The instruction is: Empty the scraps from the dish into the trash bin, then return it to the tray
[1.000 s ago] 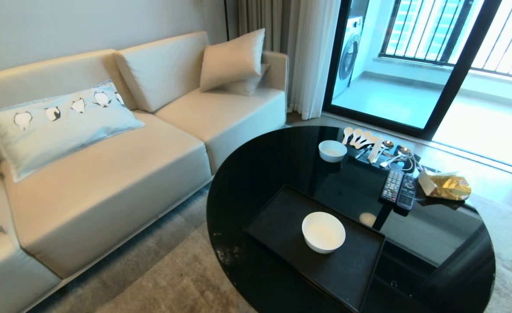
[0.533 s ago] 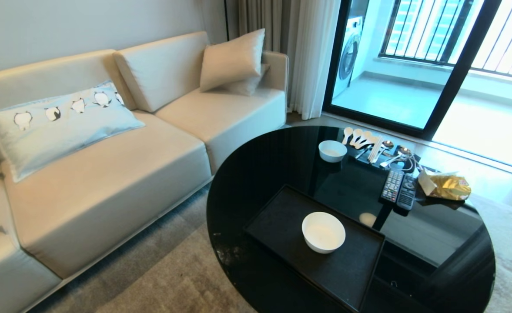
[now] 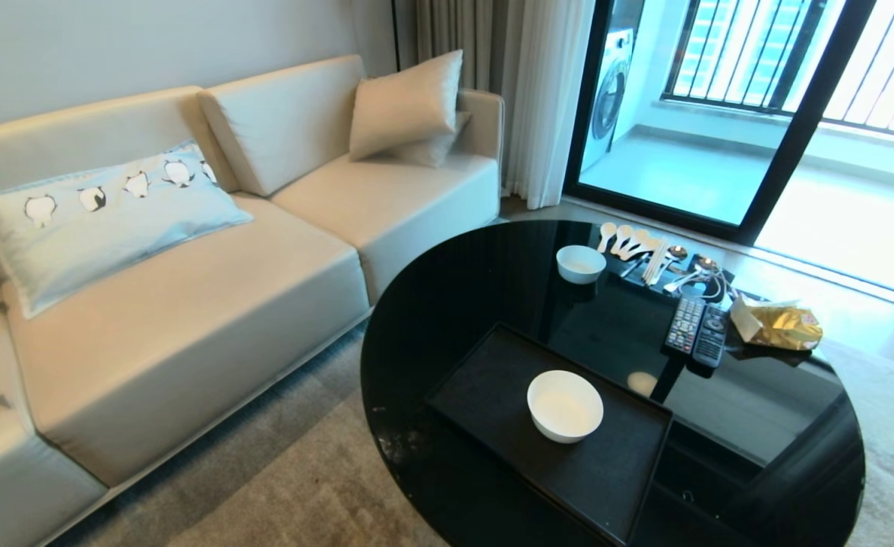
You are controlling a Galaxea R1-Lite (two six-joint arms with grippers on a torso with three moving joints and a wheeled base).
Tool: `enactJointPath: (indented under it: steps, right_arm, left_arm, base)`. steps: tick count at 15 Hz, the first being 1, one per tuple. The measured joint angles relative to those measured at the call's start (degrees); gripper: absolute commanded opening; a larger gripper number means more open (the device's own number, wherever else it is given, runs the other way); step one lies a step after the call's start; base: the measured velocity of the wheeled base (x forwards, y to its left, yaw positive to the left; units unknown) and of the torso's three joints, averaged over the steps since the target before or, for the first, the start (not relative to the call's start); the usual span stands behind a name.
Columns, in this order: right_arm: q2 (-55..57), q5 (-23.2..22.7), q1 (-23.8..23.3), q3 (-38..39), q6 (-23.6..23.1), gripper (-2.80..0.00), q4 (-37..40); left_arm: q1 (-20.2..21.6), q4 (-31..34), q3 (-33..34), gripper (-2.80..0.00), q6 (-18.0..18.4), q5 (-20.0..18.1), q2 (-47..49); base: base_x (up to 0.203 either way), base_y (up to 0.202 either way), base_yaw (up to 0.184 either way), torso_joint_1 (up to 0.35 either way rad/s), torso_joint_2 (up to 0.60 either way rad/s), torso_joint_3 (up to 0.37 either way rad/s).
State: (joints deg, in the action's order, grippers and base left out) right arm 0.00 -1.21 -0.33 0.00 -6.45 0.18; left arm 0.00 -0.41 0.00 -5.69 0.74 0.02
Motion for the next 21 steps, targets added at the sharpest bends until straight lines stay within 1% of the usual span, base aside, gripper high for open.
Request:
enactJointPath:
  steps: [16,21]
  right_arm:
    - [-0.07,-0.06,0.00,0.00,0.15,-2.80,-0.02]
    - [-0.07,0.00,0.00,0.00,2.54,-2.80,-0.16]
  left_arm:
    - [0.00,0.00,0.00,-2.80,0.00,0.00,0.00]
    - [0.00,0.00,0.00,-2.80,-0.01,0.02,0.00]
  base:
    - [0.000,0.000,0.000,0.000,0.00,0.000]
    - [0.000,0.000,0.000,0.000,0.00,0.000]
